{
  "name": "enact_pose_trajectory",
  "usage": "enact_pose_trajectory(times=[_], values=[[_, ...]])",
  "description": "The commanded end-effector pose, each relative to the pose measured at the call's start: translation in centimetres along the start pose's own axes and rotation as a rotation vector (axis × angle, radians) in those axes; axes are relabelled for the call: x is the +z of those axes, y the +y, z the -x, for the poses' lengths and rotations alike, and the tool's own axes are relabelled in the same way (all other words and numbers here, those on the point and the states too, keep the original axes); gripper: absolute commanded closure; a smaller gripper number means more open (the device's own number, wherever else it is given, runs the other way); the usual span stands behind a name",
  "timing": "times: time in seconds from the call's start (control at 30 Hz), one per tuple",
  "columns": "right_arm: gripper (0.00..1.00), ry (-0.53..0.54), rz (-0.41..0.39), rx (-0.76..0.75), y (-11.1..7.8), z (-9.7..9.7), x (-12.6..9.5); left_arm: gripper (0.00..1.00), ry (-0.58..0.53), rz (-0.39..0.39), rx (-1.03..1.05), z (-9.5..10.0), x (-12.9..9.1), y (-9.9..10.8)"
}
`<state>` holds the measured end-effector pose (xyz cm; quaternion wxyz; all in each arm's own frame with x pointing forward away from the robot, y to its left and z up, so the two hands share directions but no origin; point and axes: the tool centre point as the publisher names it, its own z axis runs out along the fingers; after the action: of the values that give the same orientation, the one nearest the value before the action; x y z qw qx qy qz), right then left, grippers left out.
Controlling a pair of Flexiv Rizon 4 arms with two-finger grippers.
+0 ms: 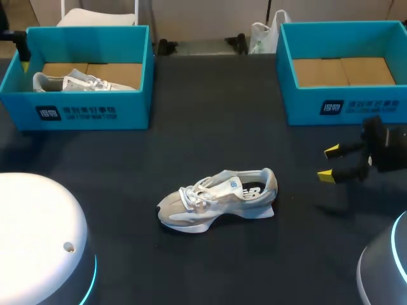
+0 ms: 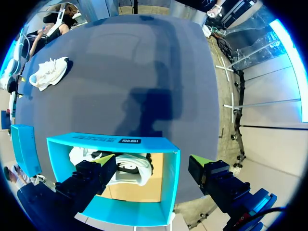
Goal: Take the shoe out of the shoebox, open the shoe tongue, remove and reinsert the insole, then place the shoe into the shoebox
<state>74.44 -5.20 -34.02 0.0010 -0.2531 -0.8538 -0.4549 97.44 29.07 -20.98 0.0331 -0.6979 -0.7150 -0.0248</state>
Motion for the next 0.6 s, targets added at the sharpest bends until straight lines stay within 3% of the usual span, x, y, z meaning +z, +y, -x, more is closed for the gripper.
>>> enact_pose_trajectory(times=[0.03,0.3,0.6], values=[[0.00,-0.028,-0.002,0.000,0.0,-0.4,0.0,0.00,0.003,0.003,0.000,0.0,0.0,-0.1],[0.00,0.021,0.121,-0.243,-2.4,0.5,1.6,0.00,0.003,0.003,0.000,0.0,0.0,-0.1],[0.00,-0.004,0.113,-0.255,-3.0,0.5,1.9,0.00,0.003,0.003,0.000,0.0,0.0,-0.1]])
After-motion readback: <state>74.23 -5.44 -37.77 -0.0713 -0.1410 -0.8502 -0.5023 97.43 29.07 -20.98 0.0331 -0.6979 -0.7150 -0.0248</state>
